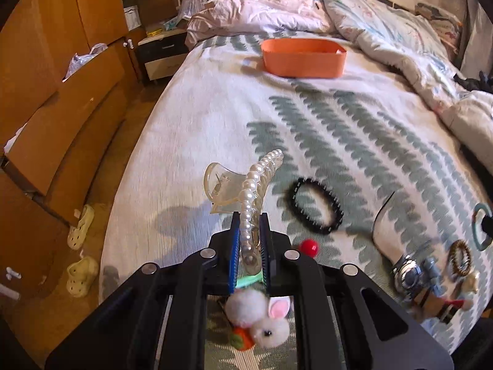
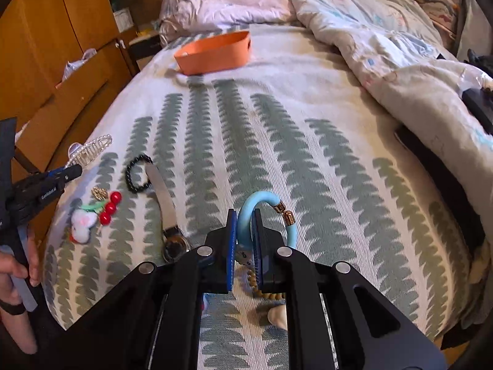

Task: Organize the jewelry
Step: 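Carry the pearl clip with the left tool toward the bunny clip while the right tool carries the bangle, then open the left tool to drop the pearl clip while the right tool drops the bangle onto the hair tie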

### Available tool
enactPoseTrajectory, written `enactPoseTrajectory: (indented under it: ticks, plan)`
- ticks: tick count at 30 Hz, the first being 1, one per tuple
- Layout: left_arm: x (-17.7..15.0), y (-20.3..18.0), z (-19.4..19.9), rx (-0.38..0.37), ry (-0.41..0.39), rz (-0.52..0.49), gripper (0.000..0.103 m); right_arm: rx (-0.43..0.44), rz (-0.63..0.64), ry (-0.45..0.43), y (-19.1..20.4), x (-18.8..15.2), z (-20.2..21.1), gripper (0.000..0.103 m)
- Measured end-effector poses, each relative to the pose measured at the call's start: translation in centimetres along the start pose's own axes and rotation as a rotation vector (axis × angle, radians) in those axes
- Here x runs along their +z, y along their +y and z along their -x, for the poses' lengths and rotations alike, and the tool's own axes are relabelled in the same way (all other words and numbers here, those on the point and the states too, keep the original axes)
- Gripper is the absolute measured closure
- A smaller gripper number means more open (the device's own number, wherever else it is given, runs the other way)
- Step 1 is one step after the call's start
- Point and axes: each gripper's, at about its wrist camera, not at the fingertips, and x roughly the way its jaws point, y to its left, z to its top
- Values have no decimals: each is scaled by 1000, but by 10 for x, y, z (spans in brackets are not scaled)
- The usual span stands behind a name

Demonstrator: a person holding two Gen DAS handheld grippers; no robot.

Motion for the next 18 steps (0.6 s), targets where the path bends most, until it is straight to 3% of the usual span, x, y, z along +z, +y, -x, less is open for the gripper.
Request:
enactPoseTrajectory:
  ticks: [13,16,18]
  plan:
    - [-26,-5,9,64,-58,-31,89,-90,27,4,0,-9,-9,91]
    - [-27,-9,16,104,-104,-50,77,-105,42,-2,0,-9,-12,88]
    - [-28,-10,22,110,-134,-60,58,-98,45,4,2,-9,-14,88]
